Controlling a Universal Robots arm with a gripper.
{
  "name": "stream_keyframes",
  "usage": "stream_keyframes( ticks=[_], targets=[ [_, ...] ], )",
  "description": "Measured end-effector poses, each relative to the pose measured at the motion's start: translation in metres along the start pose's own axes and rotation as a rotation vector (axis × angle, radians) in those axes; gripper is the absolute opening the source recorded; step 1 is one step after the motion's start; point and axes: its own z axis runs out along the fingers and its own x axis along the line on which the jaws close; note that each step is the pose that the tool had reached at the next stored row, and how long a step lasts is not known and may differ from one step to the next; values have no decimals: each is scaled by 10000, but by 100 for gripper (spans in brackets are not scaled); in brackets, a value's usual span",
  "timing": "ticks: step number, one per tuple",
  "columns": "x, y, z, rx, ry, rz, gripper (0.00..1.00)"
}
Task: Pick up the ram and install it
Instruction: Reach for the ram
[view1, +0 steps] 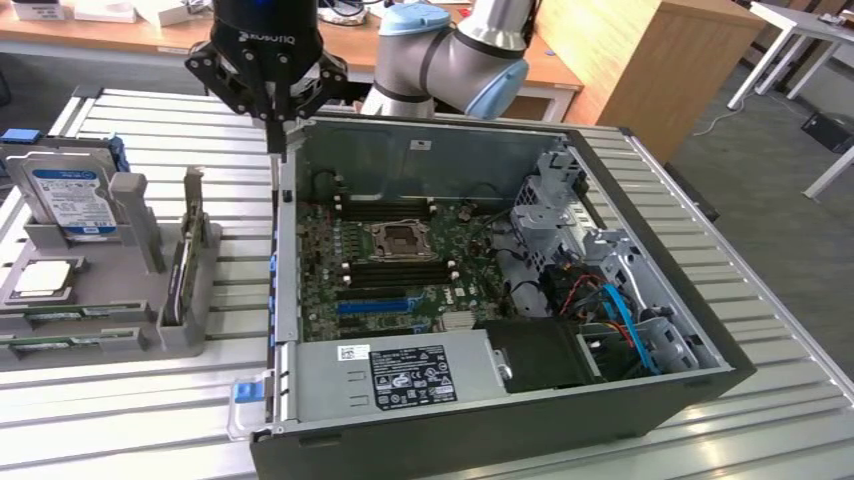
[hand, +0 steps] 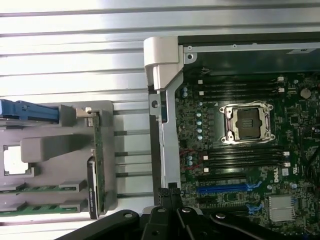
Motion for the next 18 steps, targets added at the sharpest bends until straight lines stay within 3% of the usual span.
stream_keyframes(
  ticks=[18],
  targets=[
    [431,-32,-8,2,16,0,11]
  ],
)
